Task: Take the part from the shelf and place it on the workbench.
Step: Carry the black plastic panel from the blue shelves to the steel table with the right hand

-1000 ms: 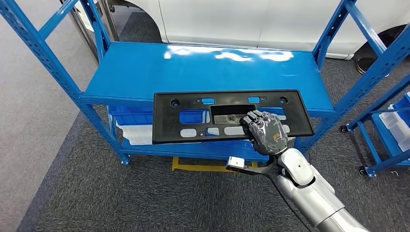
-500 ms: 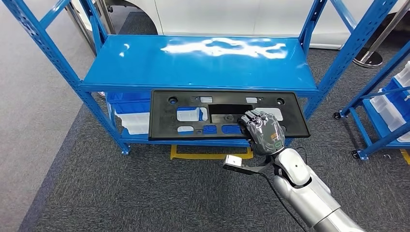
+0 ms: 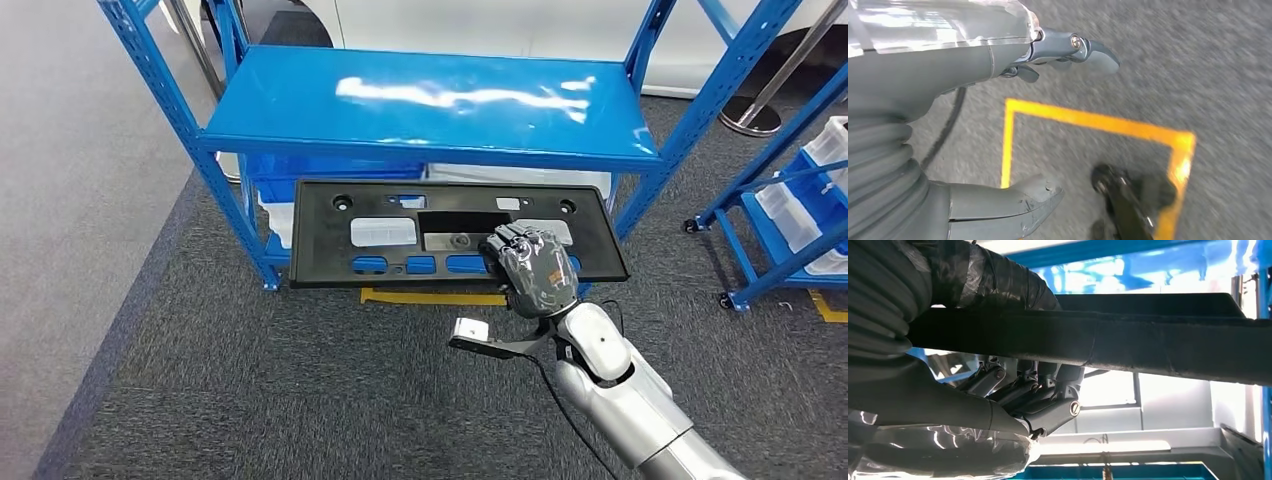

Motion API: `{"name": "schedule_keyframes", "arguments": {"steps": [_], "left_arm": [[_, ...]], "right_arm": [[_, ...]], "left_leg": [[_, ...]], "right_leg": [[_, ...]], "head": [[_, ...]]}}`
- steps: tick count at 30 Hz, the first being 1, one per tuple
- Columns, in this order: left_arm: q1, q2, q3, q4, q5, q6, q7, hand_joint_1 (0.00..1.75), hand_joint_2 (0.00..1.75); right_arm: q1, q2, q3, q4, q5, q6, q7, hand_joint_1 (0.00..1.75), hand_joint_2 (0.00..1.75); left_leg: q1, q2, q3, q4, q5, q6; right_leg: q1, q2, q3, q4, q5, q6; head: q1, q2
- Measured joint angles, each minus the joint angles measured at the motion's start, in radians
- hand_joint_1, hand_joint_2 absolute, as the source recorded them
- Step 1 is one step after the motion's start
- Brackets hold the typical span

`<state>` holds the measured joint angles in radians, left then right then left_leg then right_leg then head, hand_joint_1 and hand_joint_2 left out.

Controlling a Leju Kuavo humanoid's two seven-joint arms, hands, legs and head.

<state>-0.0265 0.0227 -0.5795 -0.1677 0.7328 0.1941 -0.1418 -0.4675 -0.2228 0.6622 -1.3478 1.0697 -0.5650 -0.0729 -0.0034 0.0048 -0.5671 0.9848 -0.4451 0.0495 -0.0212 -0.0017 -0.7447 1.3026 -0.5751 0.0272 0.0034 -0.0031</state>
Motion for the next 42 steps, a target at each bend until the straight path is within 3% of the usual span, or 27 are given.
{"name": "schedule_keyframes", "arguments": {"steps": [2,3,4,6,7,8,10,11,14,15,16,17,19,20,22,24,26,28,30,31,32,33,35,37,39,40,42], "left_arm": [[0.002,0.004,0.000,0.000,-0.002,-0.015,-0.011,0.00,1.75],[0.001,0.006,0.000,0.000,-0.003,-0.024,-0.016,0.00,1.75],[0.000,0.007,0.000,0.000,-0.005,-0.031,-0.018,0.00,1.75],[-0.001,0.010,0.000,0.000,-0.010,-0.040,-0.023,0.00,1.75],[-0.002,0.013,-0.001,0.000,-0.012,-0.043,-0.026,0.00,1.75],[-0.001,0.016,-0.002,0.000,-0.014,-0.045,-0.028,0.00,1.75],[0.000,0.024,-0.004,0.002,-0.017,-0.047,-0.032,0.00,1.75],[0.000,0.027,-0.005,0.002,-0.018,-0.048,-0.033,0.00,1.75],[0.003,0.031,-0.007,0.003,-0.021,-0.046,-0.036,0.00,1.75],[0.005,0.032,-0.007,0.004,-0.022,-0.046,-0.037,0.00,1.75],[0.007,0.031,-0.008,0.004,-0.024,-0.046,-0.039,0.00,1.75],[0.009,0.031,-0.009,0.004,-0.027,-0.046,-0.039,0.00,1.75],[0.010,0.030,-0.011,0.004,-0.031,-0.046,-0.035,0.00,1.75],[0.010,0.029,-0.012,0.005,-0.032,-0.044,-0.029,0.00,1.75],[0.012,0.026,-0.016,0.009,-0.034,-0.038,-0.011,0.00,1.75],[0.016,0.024,-0.022,0.014,-0.037,-0.030,0.009,0.00,1.75],[0.018,0.021,-0.030,0.018,-0.040,-0.023,0.021,0.00,1.75],[0.019,0.019,-0.034,0.020,-0.042,-0.014,0.019,0.00,1.75],[0.020,0.019,-0.035,0.022,-0.041,-0.001,0.005,0.00,1.75],[0.020,0.019,-0.036,0.023,-0.040,0.006,-0.002,0.00,1.75],[0.020,0.019,-0.036,0.023,-0.037,0.012,-0.009,0.00,1.75],[0.020,0.018,-0.035,0.023,-0.034,0.018,-0.014,0.00,1.75],[0.019,0.014,-0.035,0.023,-0.025,0.026,-0.022,0.00,1.75],[0.018,0.010,-0.035,0.024,-0.020,0.032,-0.028,0.00,1.75],[0.020,0.003,-0.035,0.024,-0.023,0.036,-0.025,0.00,1.75],[0.022,-0.002,-0.036,0.024,-0.026,0.036,-0.019,0.00,1.75],[0.023,-0.010,-0.040,0.025,-0.031,0.037,-0.002,0.00,1.75]], "right_arm": [[0.002,0.006,0.000,0.000,-0.001,0.006,0.001,1.75,1.75],[0.003,0.010,0.000,-0.001,-0.002,0.010,0.002,1.75,1.75],[0.004,0.014,0.000,-0.004,-0.002,0.013,0.002,1.75,1.75],[0.002,0.023,0.000,-0.011,-0.002,0.021,0.005,1.75,1.75],[0.001,0.030,0.000,-0.014,-0.002,0.025,0.006,1.75,1.75],[0.001,0.036,0.000,-0.016,-0.001,0.029,0.007,1.75,1.75],[0.001,0.051,0.001,-0.016,0.001,0.036,0.007,1.75,1.75],[0.001,0.056,0.001,-0.017,0.001,0.037,0.007,1.75,1.75],[0.003,0.064,0.001,-0.018,0.001,0.039,0.008,1.75,1.75],[0.006,0.067,0.002,-0.018,0.002,0.039,0.009,1.75,1.75],[0.008,0.069,0.002,-0.018,0.002,0.039,0.009,1.75,1.75],[0.012,0.072,0.002,-0.018,0.002,0.040,0.009,1.75,1.75],[0.016,0.079,0.002,-0.019,0.002,0.041,0.009,1.75,1.75],[0.017,0.082,0.002,-0.019,0.002,0.042,0.009,1.75,1.75],[0.017,0.086,0.002,-0.019,0.002,0.044,0.009,1.75,1.75],[0.016,0.090,0.002,-0.019,0.002,0.046,0.008,1.75,1.75],[0.017,0.092,0.002,-0.019,0.000,0.046,0.007,1.75,1.75],[0.020,0.092,0.002,-0.019,-0.003,0.049,0.004,1.75,1.75],[0.029,0.092,0.002,-0.019,-0.003,0.057,0.000,1.75,1.75],[0.033,0.092,0.002,-0.020,-0.002,0.060,-0.002,1.75,1.75],[0.036,0.092,0.002,-0.021,-0.001,0.063,-0.003,1.75,1.75],[0.038,0.091,0.002,-0.024,0.001,0.064,-0.003,1.75,1.75],[0.039,0.089,0.002,-0.031,0.002,0.065,-0.002,1.75,1.75],[0.042,0.087,0.002,-0.037,0.003,0.064,-0.001,1.75,1.75],[0.047,0.086,0.002,-0.042,0.006,0.063,-0.002,1.75,1.75],[0.049,0.086,0.002,-0.043,0.007,0.062,-0.002,1.75,1.75],[0.049,0.087,0.002,-0.044,0.008,0.061,-0.001,1.75,1.75]], "left_leg": [[-0.004,-0.009,-0.036,0.006,0.020,-0.002],[-0.004,-0.014,-0.051,0.009,0.030,-0.004],[-0.005,-0.019,-0.063,0.013,0.039,-0.007],[-0.007,-0.029,-0.079,0.020,0.055,-0.016],[-0.008,-0.035,-0.084,0.021,0.065,-0.021],[-0.009,-0.042,-0.089,0.021,0.074,-0.027],[-0.006,-0.047,-0.104,0.031,0.071,-0.039],[-0.004,-0.042,-0.116,0.058,0.046,-0.045],[0.008,-0.020,-0.182,0.238,-0.066,-0.066],[0.012,-0.017,-0.196,0.289,-0.082,-0.072],[0.015,-0.014,-0.194,0.307,-0.079,-0.077],[0.019,-0.008,-0.170,0.283,-0.061,-0.080],[0.022,0.022,-0.083,0.152,-0.020,-0.082],[0.019,0.039,-0.046,0.094,-0.007,-0.077],[0.009,0.057,-0.020,0.042,-0.006,-0.059],[0.008,0.041,-0.024,0.034,-0.002,-0.041],[0.012,0.024,-0.024,0.023,0.004,-0.026],[0.013,0.007,-0.026,0.018,0.009,-0.015],[0.011,-0.015,-0.029,0.020,0.010,-0.012],[0.010,-0.029,-0.030,0.022,0.010,-0.012],[0.010,-0.043,-0.030,0.025,0.010,-0.012],[0.010,-0.057,-0.030,0.029,0.009,-0.013],[0.010,-0.080,-0.035,0.039,0.006,-0.019],[0.010,-0.100,-0.046,0.045,0.008,-0.028],[0.013,-0.118,-0.057,0.045,0.014,-0.040],[0.014,-0.110,-0.061,0.049,0.011,-0.045],[0.013,-0.064,-0.085,0.102,-0.024,-0.054]], "right_leg": [[0.004,0.003,0.035,0.018,0.054,-0.008],[0.009,0.011,0.077,-0.022,0.082,-0.016],[0.013,0.028,0.134,-0.088,0.089,-0.025],[0.020,0.054,0.241,-0.234,0.051,-0.038],[0.022,0.056,0.269,-0.281,0.030,-0.041],[0.022,0.049,0.277,-0.305,0.022,-0.043],[0.019,0.029,0.271,-0.314,0.033,-0.051],[0.017,0.018,0.267,-0.317,0.040,-0.057],[0.017,-0.014,0.250,-0.314,0.054,-0.066],[0.018,-0.025,0.244,-0.312,0.057,-0.065],[0.018,-0.035,0.238,-0.308,0.058,-0.063],[0.018,-0.046,0.234,-0.305,0.058,-0.062],[0.018,-0.066,0.230,-0.298,0.055,-0.056],[0.019,-0.075,0.228,-0.294,0.054,-0.051],[0.023,-0.092,0.227,-0.291,0.051,-0.040],[0.024,-0.103,0.227,-0.289,0.048,-0.029],[0.020,-0.068,0.213,-0.258,0.022,-0.020],[0.016,-0.018,0.163,-0.152,-0.039,-0.017],[0.016,-0.003,0.100,-0.029,-0.083,-0.016],[0.015,-0.002,0.085,-0.007,-0.078,-0.016],[0.014,0.000,0.088,-0.023,-0.051,-0.016],[0.012,0.007,0.107,-0.075,-0.010,-0.018],[0.008,0.046,0.157,-0.199,0.056,-0.022],[0.006,0.077,0.174,-0.253,0.072,-0.025],[0.007,0.065,0.172,-0.259,0.074,-0.030],[0.007,0.054,0.174,-0.263,0.077,-0.035],[0.006,0.031,0.177,-0.272,0.084,-0.048]], "head": [[0.000,0.000],[0.000,0.000],[0.000,0.000],[0.000,0.000],[0.000,0.000],[0.000,0.000],[-0.001,0.000],[-0.001,0.000],[-0.003,0.000],[-0.003,0.000],[-0.003,0.000],[-0.003,0.000],[-0.003,0.000],[-0.002,0.000],[-0.002,0.000],[-0.002,0.000],[-0.001,0.000],[-0.001,0.000],[-0.001,0.000],[-0.001,0.000],[-0.001,0.000],[-0.001,0.000],[-0.001,0.000],[-0.002,0.000],[-0.002,0.000],[-0.002,0.000],[-0.002,0.000]]}}
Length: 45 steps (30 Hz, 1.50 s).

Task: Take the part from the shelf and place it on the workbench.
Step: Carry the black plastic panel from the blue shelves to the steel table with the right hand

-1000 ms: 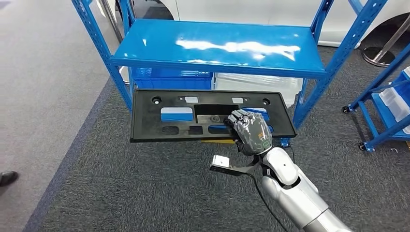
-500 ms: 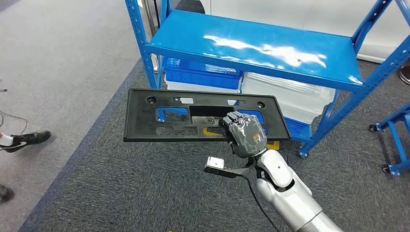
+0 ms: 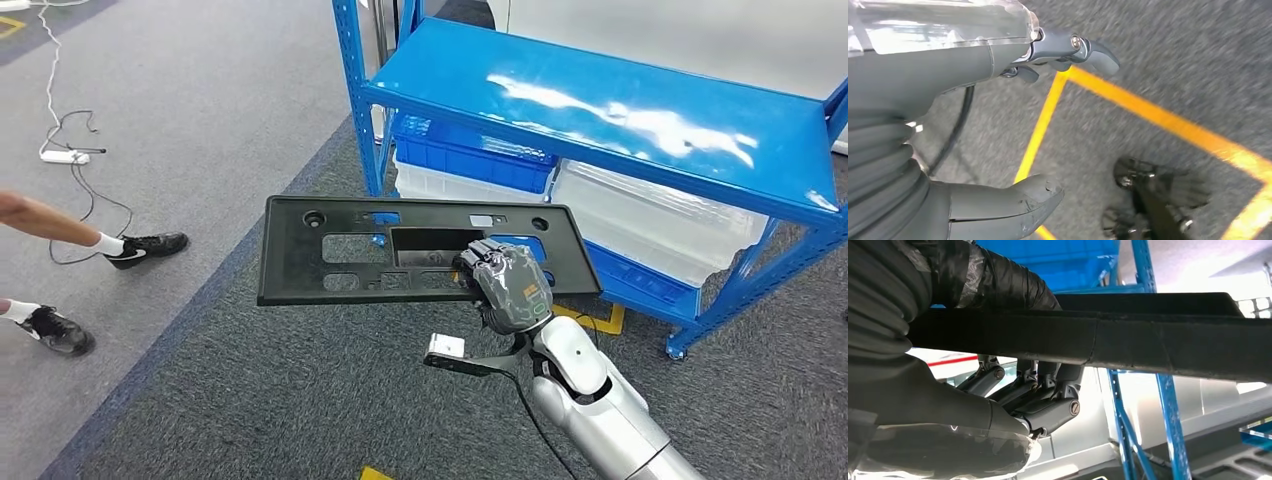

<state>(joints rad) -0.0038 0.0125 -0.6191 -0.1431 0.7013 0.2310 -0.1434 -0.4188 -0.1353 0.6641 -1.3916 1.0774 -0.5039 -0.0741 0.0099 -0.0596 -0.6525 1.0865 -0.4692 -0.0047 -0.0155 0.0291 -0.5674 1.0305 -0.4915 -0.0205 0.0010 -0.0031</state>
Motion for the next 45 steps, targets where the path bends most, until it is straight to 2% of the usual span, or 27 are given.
{"name": "schedule_keyframes", "arguments": {"steps": [1,3,5,7,9,10,12,13,15,17,19,20,21,22,24,26,28,30,32,34,35,36,37,39,41,43,45], "left_arm": [[-0.001,-0.003,-0.001,0.000,-0.001,0.000,0.006,0.00,1.75],[-0.003,-0.006,-0.003,0.000,-0.003,-0.001,0.012,0.00,1.75],[-0.002,-0.009,-0.009,0.000,-0.008,-0.004,0.013,0.00,1.75],[-0.001,-0.009,-0.016,0.000,-0.014,-0.007,0.014,0.00,1.75],[-0.002,-0.009,-0.019,0.000,-0.010,-0.008,0.012,0.00,1.75],[-0.002,-0.009,-0.019,0.000,-0.005,-0.009,0.009,0.00,1.75],[-0.001,-0.009,-0.019,0.000,0.004,-0.013,-0.001,0.00,1.75],[0.000,-0.010,-0.019,0.000,0.006,-0.016,-0.003,0.00,1.75],[0.000,-0.012,-0.019,0.000,0.007,-0.017,0.006,0.00,1.75],[-0.002,-0.012,-0.019,0.000,0.007,-0.013,0.022,0.00,1.75],[-0.003,-0.012,-0.020,0.000,0.007,-0.010,0.028,0.00,1.75],[-0.002,-0.012,-0.021,0.000,0.005,-0.009,0.026,0.00,1.75],[-0.002,-0.012,-0.022,0.000,0.003,-0.009,0.022,0.00,1.75],[-0.002,-0.012,-0.024,0.000,0.001,-0.010,0.017,0.00,1.75],[-0.002,-0.012,-0.028,0.000,-0.003,-0.010,0.009,0.00,1.75],[-0.002,-0.012,-0.032,0.000,-0.005,-0.009,0.004,0.00,1.75],[0.001,-0.011,-0.038,0.000,-0.009,-0.008,-0.003,0.00,1.75],[0.003,-0.012,-0.043,0.001,-0.014,-0.009,-0.018,0.00,1.75],[0.000,-0.012,-0.046,0.001,-0.018,-0.013,-0.033,0.00,1.75],[-0.003,-0.012,-0.050,0.001,-0.020,-0.017,-0.041,0.00,1.75],[-0.004,-0.012,-0.051,0.001,-0.020,-0.018,-0.042,0.00,1.75],[-0.004,-0.012,-0.053,0.001,-0.017,-0.016,-0.041,0.00,1.75],[-0.007,-0.014,-0.054,0.000,-0.013,-0.008,-0.036,0.00,1.75],[-0.020,-0.025,-0.054,-0.001,-0.003,0.025,-0.011,0.00,1.75],[-0.040,-0.040,-0.054,-0.004,0.003,0.055,0.019,0.00,1.75],[-0.052,-0.051,-0.054,-0.008,0.007,0.064,0.033,0.00,1.75],[-0.056,-0.061,-0.054,-0.012,0.009,0.064,0.036,0.00,1.75]], "right_arm": [[0.000,0.001,0.000,0.000,0.000,0.000,0.000,1.75,1.75],[0.003,0.001,0.000,0.000,0.000,-0.001,0.001,1.75,1.75],[0.006,0.001,0.000,0.001,0.000,-0.001,0.000,1.75,1.75],[0.007,0.001,0.000,-0.001,0.002,0.000,-0.001,1.75,1.75],[0.005,0.000,0.000,-0.003,0.003,0.001,0.000,1.75,1.75],[0.004,0.000,0.000,-0.003,0.003,0.002,0.001,1.75,1.75],[0.005,0.000,0.001,-0.005,0.006,0.002,0.001,1.75,1.75],[0.007,-0.001,0.001,-0.007,0.010,0.001,0.003,1.75,1.75],[0.009,-0.002,0.001,-0.013,0.021,0.000,0.009,1.75,1.75],[0.012,-0.007,0.001,-0.020,0.028,0.001,0.020,1.75,1.75],[0.018,-0.015,0.001,-0.027,0.025,0.007,0.028,1.75,1.75],[0.021,-0.018,0.001,-0.031,0.016,0.015,0.029,1.75,1.75],[0.022,-0.023,0.001,-0.035,0.003,0.024,0.028,1.75,1.75],[0.023,-0.026,0.001,-0.040,-0.012,0.033,0.027,1.75,1.75],[0.021,-0.033,0.000,-0.050,-0.035,0.045,0.023,1.75,1.75],[0.021,-0.037,0.000,-0.058,-0.042,0.050,0.019,1.75,1.75],[0.022,-0.037,0.000,-0.065,-0.042,0.051,0.018,1.75,1.75],[0.021,-0.039,0.000,-0.073,-0.041,0.052,0.017,1.75,1.75],[0.021,-0.039,-0.001,-0.082,-0.041,0.058,0.018,1.75,1.75],[0.022,-0.040,-0.001,-0.087,-0.038,0.066,0.018,1.75,1.75],[0.022,-0.040,-0.001,-0.089,-0.036,0.070,0.018,1.75,1.75],[0.022,-0.040,-0.001,-0.091,-0.033,0.075,0.018,1.75,1.75],[0.019,-0.038,-0.001,-0.094,-0.032,0.082,0.018,1.75,1.75],[0.004,-0.025,0.002,-0.093,-0.034,0.096,0.018,1.75,1.75],[-0.022,-0.004,0.010,-0.083,-0.040,0.105,0.018,1.75,1.75],[-0.042,0.019,0.020,-0.075,-0.043,0.109,0.020,1.75,1.75],[-0.057,0.032,0.028,-0.070,-0.045,0.111,0.022,1.75,1.75]], "left_leg": [[0.000,0.028,-0.024,0.055,-0.030,-0.004],[0.003,0.050,-0.081,0.182,-0.086,-0.011],[0.004,0.054,-0.090,0.211,-0.082,-0.013],[0.002,0.072,-0.022,0.090,-0.023,-0.008],[-0.008,0.109,0.045,-0.034,0.013,0.004],[-0.013,0.119,0.058,-0.061,0.017,0.010],[-0.018,0.104,0.057,-0.069,0.019,0.021],[-0.015,0.094,0.059,-0.074,0.022,0.026],[-0.010,0.075,0.063,-0.086,0.030,0.038],[-0.008,0.057,0.064,-0.089,0.034,0.044],[-0.010,0.033,0.062,-0.087,0.035,0.046],[-0.010,0.020,0.062,-0.085,0.035,0.046],[-0.010,0.005,0.062,-0.082,0.035,0.045],[-0.009,-0.009,0.062,-0.078,0.033,0.043],[-0.010,-0.033,0.057,-0.068,0.029,0.037],[-0.009,-0.052,0.048,-0.062,0.030,0.028],[-0.006,-0.062,0.041,-0.062,0.032,0.017],[-0.007,-0.025,0.025,-0.029,0.008,0.008],[-0.007,0.030,-0.023,0.079,-0.053,-0.001],[-0.005,0.048,-0.076,0.198,-0.102,-0.006],[-0.004,0.051,-0.083,0.218,-0.103,-0.007],[-0.004,0.055,-0.070,0.197,-0.085,-0.005],[-0.006,0.064,-0.038,0.140,-0.053,0.000],[-0.019,0.113,0.037,-0.003,-0.001,0.015],[-0.033,0.145,0.066,-0.071,0.012,0.030],[-0.034,0.121,0.067,-0.081,0.017,0.039],[-0.026,0.094,0.075,-0.095,0.027,0.047]], "right_leg": [[0.002,-0.012,0.001,-0.001,0.001,-0.004],[0.005,-0.038,-0.001,-0.001,0.001,-0.006],[0.006,-0.065,-0.001,-0.001,0.000,-0.006],[0.007,-0.090,0.002,-0.001,-0.003,-0.003],[0.011,-0.110,0.005,-0.001,-0.006,0.003],[0.013,-0.119,0.006,-0.001,-0.007,0.007],[0.014,-0.137,0.009,-0.003,-0.008,0.016],[0.012,-0.137,0.011,-0.001,-0.012,0.022],[0.009,-0.101,-0.004,0.040,-0.045,0.029],[0.008,-0.050,-0.060,0.158,-0.108,0.031],[0.008,-0.034,-0.117,0.268,-0.142,0.032],[0.008,-0.032,-0.125,0.277,-0.129,0.031],[0.008,-0.029,-0.114,0.246,-0.098,0.029],[0.006,-0.020,-0.086,0.182,-0.057,0.027],[0.003,0.018,-0.033,0.061,-0.004,0.023],[0.003,0.034,-0.017,0.018,0.004,0.020],[0.006,0.013,-0.018,0.013,0.009,0.012],[0.005,-0.010,-0.014,0.005,0.013,-0.001],[0.006,-0.034,-0.013,0.001,0.015,-0.008],[0.009,-0.060,-0.014,0.001,0.014,-0.011],[0.010,-0.073,-0.015,0.001,0.014,-0.011],[0.011,-0.085,-0.014,0.001,0.013,-0.011],[0.012,-0.098,-0.012,0.001,0.012,-0.011],[0.015,-0.120,-0.009,0.002,0.009,-0.007],[0.018,-0.142,-0.009,0.002,0.007,0.000],[0.019,-0.166,-0.006,0.001,0.004,0.009],[0.016,-0.136,-0.010,0.026,-0.018,0.018]], "head": [[0.000,0.000],[0.000,0.000],[0.000,0.000],[0.000,0.000],[0.000,0.000],[0.000,0.000],[0.000,0.000],[0.000,0.000],[0.000,0.000],[0.000,0.000],[0.000,0.000],[0.000,0.000],[0.000,0.000],[0.000,0.000],[0.000,0.000],[0.000,0.000],[0.000,0.000],[0.000,0.000],[-0.001,0.000],[-0.001,0.000],[-0.001,0.000],[-0.001,0.000],[-0.001,0.000],[-0.001,0.000],[-0.001,0.000],[-0.001,0.000],[-0.001,0.000]]}}
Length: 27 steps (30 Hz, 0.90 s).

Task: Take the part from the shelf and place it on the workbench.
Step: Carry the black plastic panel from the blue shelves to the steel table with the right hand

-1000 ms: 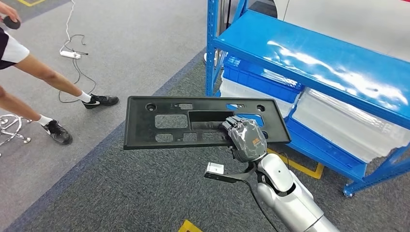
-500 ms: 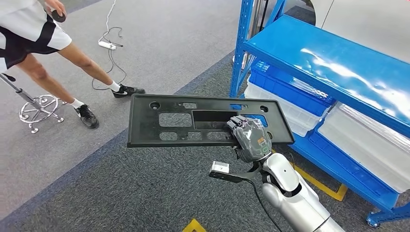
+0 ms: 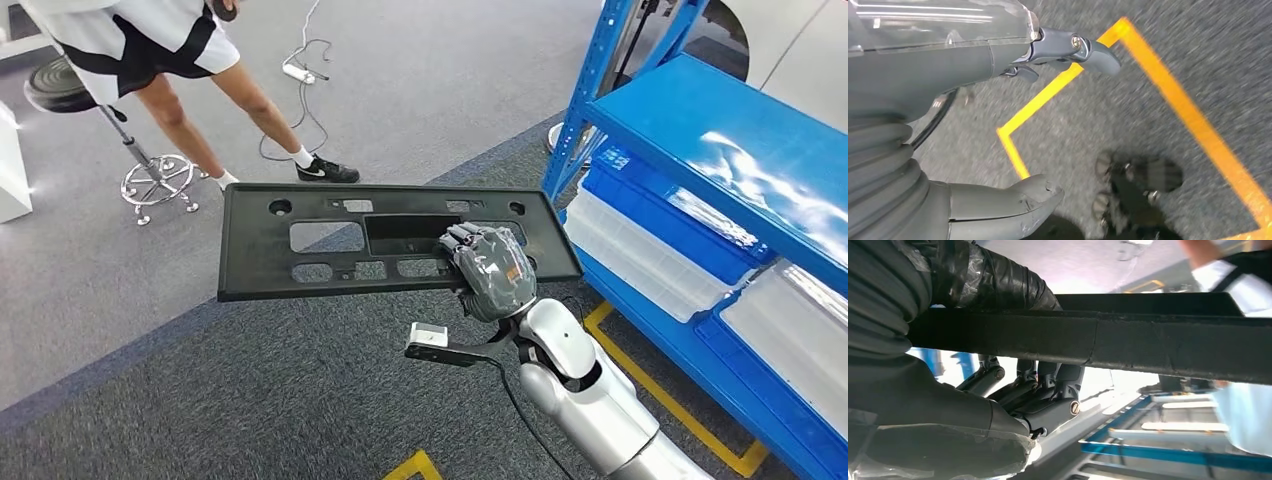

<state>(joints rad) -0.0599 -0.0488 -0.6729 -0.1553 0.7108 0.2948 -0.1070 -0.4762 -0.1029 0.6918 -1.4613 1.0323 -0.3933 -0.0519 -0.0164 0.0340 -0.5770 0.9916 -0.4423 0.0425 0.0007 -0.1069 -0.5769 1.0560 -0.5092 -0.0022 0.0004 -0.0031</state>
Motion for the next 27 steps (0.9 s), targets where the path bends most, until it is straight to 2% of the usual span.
{"name": "schedule_keyframes", "arguments": {"steps": [2,3,4,5,6,7,9,10,11,12,13,14,16,17,18,19,20,21,22,23,24,26,27], "left_arm": [[-0.001,-0.009,0.000,-0.003,0.001,-0.001,0.001,0.00,1.75],[-0.002,-0.012,0.000,-0.004,0.001,-0.001,0.001,0.00,1.75],[-0.002,-0.014,0.000,-0.004,0.001,-0.001,0.000,0.00,1.75],[-0.002,-0.016,0.000,-0.005,0.002,-0.001,-0.002,0.00,1.75],[-0.001,-0.016,0.000,-0.005,0.002,0.000,-0.005,0.00,1.75],[0.000,-0.017,0.000,-0.005,0.002,0.000,-0.009,0.00,1.75],[0.001,-0.019,0.000,-0.005,0.003,0.002,-0.015,0.00,1.75],[0.000,-0.019,0.000,-0.005,0.003,0.004,-0.018,0.00,1.75],[-0.001,-0.019,0.000,-0.005,0.003,0.005,-0.021,0.00,1.75],[0.000,-0.019,0.000,-0.005,0.004,0.006,-0.025,0.00,1.75],[0.002,-0.019,0.001,-0.005,0.005,0.008,-0.030,0.00,1.75],[0.004,-0.019,0.001,-0.005,0.006,0.009,-0.036,0.00,1.75],[0.003,-0.020,0.002,-0.005,0.008,0.010,-0.043,0.00,1.75],[0.001,-0.020,0.002,-0.005,0.008,0.010,-0.045,0.00,1.75],[-0.001,-0.020,0.002,-0.005,0.009,0.009,-0.046,0.00,1.75],[-0.002,-0.020,0.003,-0.005,0.010,0.009,-0.047,0.00,1.75],[-0.002,-0.021,0.004,-0.005,0.010,0.009,-0.045,0.00,1.75],[-0.001,-0.021,0.005,-0.005,0.011,0.009,-0.043,0.00,1.75],[0.001,-0.021,0.006,-0.005,0.012,0.009,-0.041,0.00,1.75],[0.003,-0.021,0.008,-0.005,0.013,0.009,-0.037,0.00,1.75],[0.003,-0.020,0.008,-0.005,0.014,0.009,-0.035,0.00,1.75],[0.003,-0.018,0.010,-0.005,0.017,0.009,-0.031,0.00,1.75],[0.003,-0.017,0.010,-0.005,0.018,0.009,-0.031,0.00,1.75]], "right_arm": [[-0.011,0.003,0.005,0.004,-0.003,0.000,0.003,1.75,1.75],[-0.013,0.003,0.006,0.006,-0.004,0.000,0.004,1.75,1.75],[-0.013,0.003,0.007,0.009,-0.005,0.000,0.006,1.75,1.75],[-0.012,0.003,0.008,0.013,-0.007,0.000,0.008,1.75,1.75],[-0.012,0.002,0.009,0.015,-0.008,0.000,0.011,1.75,1.75],[-0.012,0.002,0.010,0.017,-0.010,-0.001,0.013,1.75,1.75],[-0.014,0.002,0.011,0.018,-0.012,-0.001,0.016,1.75,1.75],[-0.015,0.002,0.012,0.019,-0.013,-0.002,0.016,1.75,1.75],[-0.015,0.002,0.013,0.019,-0.014,-0.002,0.016,1.75,1.75],[-0.015,0.001,0.014,0.020,-0.017,-0.002,0.016,1.75,1.75],[-0.016,0.002,0.015,0.020,-0.021,-0.002,0.016,1.75,1.75],[-0.018,0.002,0.016,0.020,-0.025,-0.002,0.015,1.75,1.75],[-0.023,0.004,0.019,0.020,-0.032,-0.002,0.014,1.75,1.75],[-0.025,0.005,0.021,0.020,-0.034,-0.002,0.013,1.75,1.75],[-0.026,0.005,0.023,0.021,-0.036,-0.001,0.013,1.75,1.75],[-0.026,0.005,0.026,0.022,-0.038,-0.001,0.012,1.75,1.75],[-0.026,0.006,0.030,0.024,-0.039,0.000,0.012,1.75,1.75],[-0.027,0.007,0.033,0.025,-0.039,0.001,0.012,1.75,1.75],[-0.028,0.008,0.036,0.026,-0.039,0.002,0.011,1.75,1.75],[-0.030,0.009,0.039,0.027,-0.039,0.003,0.011,1.75,1.75],[-0.033,0.010,0.041,0.027,-0.039,0.004,0.010,1.75,1.75],[-0.041,0.011,0.044,0.027,-0.041,0.006,0.010,1.75,1.75],[-0.044,0.011,0.046,0.027,-0.041,0.006,0.010,1.75,1.75]], "left_leg": [[0.005,-0.023,0.004,-0.006,0.006,0.006],[0.006,-0.035,0.003,-0.005,0.007,0.008],[0.007,-0.051,0.002,-0.003,0.007,0.008],[0.007,-0.068,0.001,0.000,0.006,0.008],[0.007,-0.085,0.001,0.004,0.004,0.007],[0.008,-0.100,0.001,0.009,0.002,0.005],[0.010,-0.127,-0.004,0.024,-0.007,-0.003],[0.011,-0.138,-0.009,0.031,-0.010,-0.008],[0.012,-0.149,-0.016,0.036,-0.011,-0.013],[0.014,-0.159,-0.021,0.038,-0.010,-0.018],[0.016,-0.170,-0.026,0.036,-0.009,-0.024],[0.017,-0.164,-0.029,0.040,-0.011,-0.029],[0.016,-0.112,-0.052,0.085,-0.039,-0.040],[0.017,-0.077,-0.075,0.136,-0.066,-0.046],[0.019,-0.055,-0.108,0.200,-0.095,-0.051],[0.021,-0.046,-0.139,0.260,-0.117,-0.054],[0.023,-0.042,-0.159,0.298,-0.124,-0.056],[0.024,-0.040,-0.162,0.300,-0.113,-0.057],[0.024,-0.036,-0.144,0.262,-0.085,-0.055],[0.022,-0.023,-0.111,0.196,-0.048,-0.050],[0.017,0.000,-0.075,0.127,-0.022,-0.042],[0.004,0.033,-0.031,0.039,0.002,-0.027],[-0.001,0.035,-0.028,0.030,-0.001,-0.023]], "right_leg": [[-0.005,0.067,-0.040,0.095,-0.054,0.007],[-0.007,0.087,-0.073,0.160,-0.083,0.009],[-0.008,0.096,-0.102,0.215,-0.100,0.011],[-0.009,0.100,-0.120,0.242,-0.099,0.012],[-0.010,0.102,-0.121,0.234,-0.078,0.013],[-0.012,0.108,-0.105,0.188,-0.041,0.013],[-0.019,0.147,-0.054,0.065,0.022,0.015],[-0.021,0.166,-0.038,0.025,0.037,0.014],[-0.022,0.180,-0.031,0.008,0.039,0.012],[-0.019,0.181,-0.032,0.006,0.037,0.008],[-0.019,0.170,-0.032,0.004,0.038,0.002],[-0.019,0.159,-0.030,0.000,0.040,-0.004],[-0.020,0.135,-0.023,-0.011,0.043,-0.017],[-0.018,0.122,-0.021,-0.014,0.043,-0.022],[-0.016,0.107,-0.019,-0.015,0.041,-0.026],[-0.014,0.092,-0.018,-0.014,0.039,-0.028],[-0.013,0.078,-0.018,-0.014,0.037,-0.030],[-0.012,0.064,-0.016,-0.014,0.035,-0.030],[-0.011,0.052,-0.014,-0.014,0.033,-0.029],[-0.010,0.040,-0.010,-0.014,0.030,-0.028],[-0.008,0.029,-0.006,-0.015,0.027,-0.026],[-0.005,0.008,0.000,-0.016,0.023,-0.019],[-0.003,-0.003,0.002,-0.017,0.021,-0.014]], "head": [[0.001,0.000],[0.000,0.000],[0.001,0.000],[0.001,0.000],[0.000,0.000],[0.000,0.000],[0.000,0.000],[0.000,0.000],[0.000,0.000],[0.000,0.000],[0.000,0.000],[0.000,0.000],[-0.002,0.000],[-0.003,0.000],[-0.004,0.000],[-0.003,0.000],[-0.004,0.000],[-0.004,0.000],[-0.004,0.000],[-0.004,0.000],[-0.004,0.000],[-0.004,0.000],[-0.004,0.000]]}}
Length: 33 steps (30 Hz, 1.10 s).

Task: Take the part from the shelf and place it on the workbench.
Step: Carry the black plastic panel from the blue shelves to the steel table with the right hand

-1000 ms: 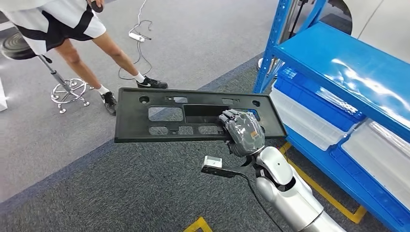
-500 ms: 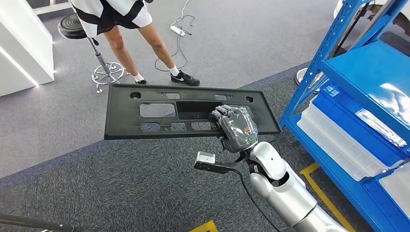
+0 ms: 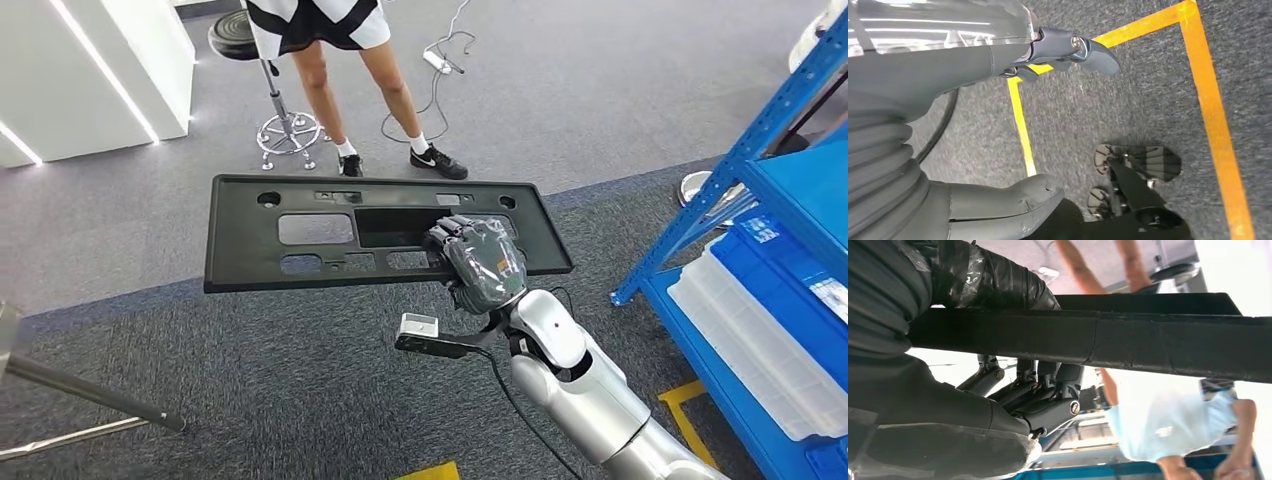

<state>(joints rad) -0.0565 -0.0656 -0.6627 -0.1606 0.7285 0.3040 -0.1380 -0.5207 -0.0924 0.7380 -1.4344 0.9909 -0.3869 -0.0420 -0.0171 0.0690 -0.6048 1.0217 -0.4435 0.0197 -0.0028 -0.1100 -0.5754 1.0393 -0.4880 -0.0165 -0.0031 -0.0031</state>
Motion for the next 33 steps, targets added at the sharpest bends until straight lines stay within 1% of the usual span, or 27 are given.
{"name": "schedule_keyframes", "arguments": {"steps": [2,3,4,6,7,8,9,10,11,13,14,15,17,18,19,21,22,23,24,25,26,28,29,30,31,32,33], "left_arm": [[0.003,0.000,0.000,0.000,0.000,0.000,0.000,0.00,1.75],[0.004,0.000,0.000,0.000,-0.001,0.000,0.001,0.00,1.75],[0.004,-0.001,0.000,0.000,-0.004,0.001,0.002,0.00,1.75],[0.000,-0.003,0.000,0.000,-0.012,0.004,0.006,0.00,1.75],[-0.002,-0.004,0.000,0.000,-0.015,0.007,0.008,0.00,1.75],[-0.003,-0.004,0.000,0.000,-0.017,0.008,0.008,0.00,1.75],[-0.003,-0.004,-0.001,-0.001,-0.018,0.010,0.008,0.00,1.75],[-0.003,-0.004,-0.001,-0.002,-0.018,0.011,0.008,0.00,1.75],[-0.002,-0.004,-0.001,-0.002,-0.018,0.011,0.007,0.00,1.75],[-0.003,-0.004,-0.001,-0.002,-0.018,0.011,0.005,0.00,1.75],[-0.003,-0.004,-0.001,-0.002,-0.017,0.011,0.005,0.00,1.75],[-0.003,-0.004,-0.001,-0.002,-0.016,0.011,0.006,0.00,1.75],[0.000,-0.002,-0.001,-0.002,-0.013,0.011,0.009,0.00,1.75],[0.002,-0.001,-0.001,-0.002,-0.011,0.010,0.012,0.00,1.75],[0.003,0.000,-0.001,-0.002,-0.010,0.010,0.015,0.00,1.75],[0.004,0.000,-0.001,-0.002,-0.010,0.009,0.019,0.00,1.75],[0.004,0.000,-0.001,-0.002,-0.010,0.009,0.020,0.00,1.75],[0.005,0.000,-0.001,-0.002,-0.010,0.009,0.020,0.00,1.75],[0.005,0.000,-0.001,-0.002,-0.009,0.009,0.020,0.00,1.75],[0.006,0.000,-0.001,-0.002,-0.009,0.009,0.021,0.00,1.75],[0.008,0.000,-0.001,-0.002,-0.009,0.009,0.022,0.00,1.75],[0.009,0.003,-0.001,-0.002,-0.009,0.010,0.027,0.00,1.75],[0.009,0.005,-0.001,-0.002,-0.009,0.010,0.031,0.00,1.75],[0.009,0.006,-0.001,-0.002,-0.009,0.011,0.036,0.00,1.75],[0.009,0.007,-0.001,-0.002,-0.009,0.013,0.041,0.00,1.75],[0.010,0.008,-0.001,-0.002,-0.009,0.014,0.046,0.00,1.75],[0.013,0.008,-0.001,-0.002,-0.009,0.016,0.049,0.00,1.75]], "right_arm": [[-0.004,0.000,0.006,0.000,-0.001,0.000,0.000,1.75,1.75],[-0.005,-0.002,0.009,-0.001,-0.002,-0.001,0.000,1.75,1.75],[-0.006,-0.008,0.011,-0.004,-0.006,-0.003,0.001,1.75,1.75],[-0.001,-0.031,0.011,-0.013,-0.019,-0.011,-0.001,1.75,1.75],[0.006,-0.049,0.010,-0.020,-0.028,-0.015,-0.005,1.75,1.75],[0.015,-0.068,0.010,-0.027,-0.037,-0.018,-0.009,1.75,1.75],[0.024,-0.088,0.009,-0.035,-0.045,-0.021,-0.014,1.75,1.75],[0.032,-0.107,0.007,-0.042,-0.053,-0.024,-0.019,1.75,1.75],[0.038,-0.124,0.005,-0.051,-0.059,-0.026,-0.024,1.75,1.75],[0.045,-0.154,0.000,-0.066,-0.071,-0.031,-0.033,1.75,1.75],[0.048,-0.166,-0.001,-0.073,-0.075,-0.033,-0.037,1.75,1.75],[0.051,-0.174,-0.003,-0.078,-0.079,-0.034,-0.040,1.75,1.75],[0.056,-0.184,-0.006,-0.086,-0.083,-0.035,-0.045,1.75,1.75],[0.057,-0.187,-0.008,-0.088,-0.085,-0.035,-0.047,1.75,1.75],[0.058,-0.190,-0.010,-0.090,-0.087,-0.036,-0.048,1.75,1.75],[0.062,-0.196,-0.013,-0.093,-0.089,-0.037,-0.050,1.75,1.75],[0.066,-0.199,-0.013,-0.094,-0.090,-0.038,-0.051,1.75,1.75],[0.070,-0.201,-0.013,-0.095,-0.090,-0.038,-0.052,1.75,1.75],[0.074,-0.202,-0.013,-0.096,-0.090,-0.039,-0.052,1.75,1.75],[0.077,-0.203,-0.013,-0.096,-0.090,-0.039,-0.053,1.75,1.75],[0.079,-0.204,-0.013,-0.097,-0.090,-0.039,-0.053,1.75,1.75],[0.079,-0.205,-0.015,-0.099,-0.090,-0.040,-0.053,1.75,1.75],[0.080,-0.206,-0.015,-0.100,-0.091,-0.042,-0.054,1.75,1.75],[0.082,-0.208,-0.016,-0.101,-0.092,-0.045,-0.054,1.75,1.75],[0.086,-0.209,-0.017,-0.101,-0.094,-0.049,-0.055,1.75,1.75],[0.090,-0.210,-0.017,-0.101,-0.096,-0.053,-0.056,1.75,1.75],[0.096,-0.211,-0.018,-0.101,-0.098,-0.058,-0.059,1.75,1.75]], "left_leg": [[0.003,-0.025,0.003,-0.010,0.006,0.007],[0.007,-0.036,0.007,-0.017,0.010,0.012],[0.012,-0.047,0.011,-0.024,0.015,0.016],[0.016,-0.069,0.014,-0.030,0.018,0.023],[0.016,-0.082,0.014,-0.029,0.018,0.025],[0.017,-0.098,0.014,-0.028,0.018,0.026],[0.017,-0.114,0.014,-0.025,0.017,0.025],[0.018,-0.130,0.014,-0.021,0.015,0.023],[0.019,-0.145,0.014,-0.015,0.012,0.020],[0.020,-0.168,0.007,0.001,0.003,0.012],[0.020,-0.176,0.002,0.008,0.000,0.007],[0.020,-0.183,-0.003,0.010,-0.001,0.003],[0.021,-0.194,-0.009,0.010,-0.001,-0.006],[0.020,-0.182,-0.012,0.016,-0.005,-0.011],[0.020,-0.158,-0.023,0.039,-0.020,-0.017],[0.021,-0.099,-0.071,0.142,-0.078,-0.027],[0.023,-0.083,-0.104,0.210,-0.109,-0.031],[0.025,-0.077,-0.132,0.265,-0.127,-0.033],[0.026,-0.075,-0.145,0.289,-0.128,-0.034],[0.026,-0.073,-0.138,0.275,-0.110,-0.032],[0.025,-0.066,-0.111,0.222,-0.077,-0.028],[0.015,-0.019,-0.036,0.079,-0.018,-0.011],[0.009,0.002,-0.011,0.031,-0.005,-0.002],[0.003,0.015,-0.001,0.008,-0.002,0.005],[-0.001,0.010,-0.001,0.005,-0.003,0.009],[0.000,-0.005,0.001,0.000,-0.001,0.012],[0.003,-0.019,0.005,-0.008,0.003,0.015]], "right_leg": [[0.000,-0.014,0.006,-0.001,-0.004,0.011],[-0.001,0.002,0.006,0.007,-0.012,0.016],[-0.003,0.030,-0.003,0.031,-0.028,0.021],[-0.006,0.092,-0.056,0.141,-0.085,0.028],[-0.007,0.105,-0.091,0.208,-0.112,0.030],[-0.008,0.109,-0.119,0.257,-0.124,0.033],[-0.010,0.110,-0.133,0.273,-0.115,0.035],[-0.012,0.112,-0.126,0.247,-0.086,0.037],[-0.015,0.119,-0.103,0.188,-0.045,0.038],[-0.022,0.160,-0.052,0.067,0.011,0.040],[-0.023,0.174,-0.039,0.034,0.021,0.039],[-0.022,0.182,-0.036,0.025,0.019,0.036],[-0.020,0.161,-0.035,0.021,0.022,0.025],[-0.021,0.151,-0.033,0.017,0.023,0.018],[-0.022,0.139,-0.030,0.013,0.024,0.011],[-0.020,0.114,-0.025,0.008,0.022,0.001],[-0.019,0.101,-0.024,0.008,0.021,-0.002],[-0.017,0.087,-0.023,0.008,0.019,-0.002],[-0.017,0.073,-0.022,0.009,0.017,-0.002],[-0.016,0.060,-0.019,0.009,0.014,-0.002],[-0.015,0.048,-0.015,0.008,0.011,0.000],[-0.011,0.024,-0.005,0.008,0.004,0.005],[-0.009,0.013,-0.001,0.007,0.001,0.009],[-0.008,0.001,0.002,0.005,-0.001,0.014],[-0.007,-0.010,0.005,0.003,-0.003,0.019],[-0.007,-0.021,0.010,-0.001,-0.004,0.024],[-0.008,-0.017,0.016,-0.001,-0.008,0.030]], "head": [[0.000,0.000],[0.000,0.000],[0.001,0.000],[0.001,0.000],[0.001,0.000],[0.001,0.000],[0.001,0.000],[0.001,0.000],[0.001,0.000],[0.001,0.000],[0.001,0.000],[0.001,0.000],[0.000,0.000],[0.000,0.000],[0.000,0.000],[-0.001,0.000],[-0.001,0.000],[-0.001,0.000],[-0.001,0.000],[-0.001,0.000],[-0.002,0.000],[-0.002,0.000],[-0.002,0.000],[-0.002,0.000],[-0.002,0.000],[-0.002,0.000],[-0.001,0.000]]}}
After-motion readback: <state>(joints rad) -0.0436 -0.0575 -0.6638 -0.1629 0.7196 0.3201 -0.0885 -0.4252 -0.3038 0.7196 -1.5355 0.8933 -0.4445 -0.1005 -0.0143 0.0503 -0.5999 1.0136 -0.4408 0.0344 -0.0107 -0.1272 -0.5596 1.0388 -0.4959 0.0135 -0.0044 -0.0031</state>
